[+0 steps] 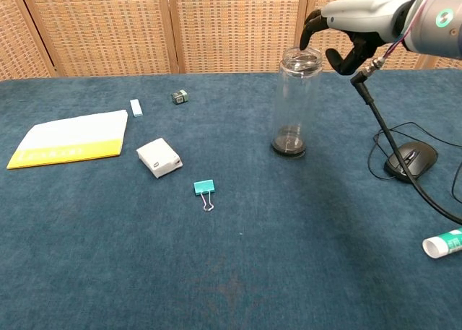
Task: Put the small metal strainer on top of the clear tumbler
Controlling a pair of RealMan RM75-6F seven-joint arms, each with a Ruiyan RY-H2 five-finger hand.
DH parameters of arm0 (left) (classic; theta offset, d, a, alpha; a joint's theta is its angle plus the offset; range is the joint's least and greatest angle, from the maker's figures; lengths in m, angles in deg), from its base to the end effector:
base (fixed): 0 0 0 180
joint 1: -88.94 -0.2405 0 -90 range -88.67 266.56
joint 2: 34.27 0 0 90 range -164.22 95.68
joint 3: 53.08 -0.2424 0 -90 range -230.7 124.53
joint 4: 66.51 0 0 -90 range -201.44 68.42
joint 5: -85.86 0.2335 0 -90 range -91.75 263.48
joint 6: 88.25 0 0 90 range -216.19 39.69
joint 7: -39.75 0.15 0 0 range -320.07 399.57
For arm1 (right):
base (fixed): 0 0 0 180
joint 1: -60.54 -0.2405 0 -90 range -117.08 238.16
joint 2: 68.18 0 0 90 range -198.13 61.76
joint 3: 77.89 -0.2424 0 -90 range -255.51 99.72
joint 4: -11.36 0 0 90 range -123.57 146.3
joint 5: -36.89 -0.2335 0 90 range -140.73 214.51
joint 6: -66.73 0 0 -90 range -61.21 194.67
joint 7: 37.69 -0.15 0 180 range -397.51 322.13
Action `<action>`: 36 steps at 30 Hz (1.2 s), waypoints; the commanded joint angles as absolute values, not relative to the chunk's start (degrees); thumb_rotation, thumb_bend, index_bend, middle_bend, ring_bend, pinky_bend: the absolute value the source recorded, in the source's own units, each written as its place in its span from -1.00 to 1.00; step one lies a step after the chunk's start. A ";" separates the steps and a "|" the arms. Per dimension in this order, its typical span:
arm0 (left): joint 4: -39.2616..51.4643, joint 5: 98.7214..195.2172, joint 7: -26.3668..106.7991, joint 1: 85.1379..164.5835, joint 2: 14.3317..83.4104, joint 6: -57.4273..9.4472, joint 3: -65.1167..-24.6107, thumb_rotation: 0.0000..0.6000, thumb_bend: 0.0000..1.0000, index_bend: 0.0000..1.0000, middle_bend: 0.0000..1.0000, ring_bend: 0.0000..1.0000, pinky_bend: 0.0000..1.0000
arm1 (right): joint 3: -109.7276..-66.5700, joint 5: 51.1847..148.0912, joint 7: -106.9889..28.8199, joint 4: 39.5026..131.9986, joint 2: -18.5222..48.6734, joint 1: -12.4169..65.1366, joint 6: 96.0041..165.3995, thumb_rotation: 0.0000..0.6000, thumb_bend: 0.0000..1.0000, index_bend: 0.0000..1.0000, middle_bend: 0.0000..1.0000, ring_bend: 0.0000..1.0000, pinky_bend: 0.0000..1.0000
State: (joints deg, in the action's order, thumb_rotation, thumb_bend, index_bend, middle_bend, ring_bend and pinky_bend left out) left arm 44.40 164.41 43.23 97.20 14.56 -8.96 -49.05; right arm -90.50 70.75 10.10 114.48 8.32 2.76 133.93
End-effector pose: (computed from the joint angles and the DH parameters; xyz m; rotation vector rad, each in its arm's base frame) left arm -0.2670 0.2025 0.1731 -1.3831 -0.9808 -0.8478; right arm -0.0640 -0.3696 0.0299 1.7571 -0.7184 0.7290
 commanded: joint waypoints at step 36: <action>44.07 164.64 42.02 97.14 14.21 -8.95 -49.08 1.00 -0.84 -1.00 -1.00 -1.00 -1.00 | -92.23 74.32 7.38 116.53 6.40 3.92 136.99 1.00 0.64 -0.82 -1.00 -1.00 -1.00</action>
State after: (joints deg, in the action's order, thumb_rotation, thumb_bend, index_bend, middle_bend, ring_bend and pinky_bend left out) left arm 44.08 164.62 42.04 97.15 14.22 -8.96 -49.07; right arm -91.89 72.94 8.35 115.28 7.45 3.29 136.41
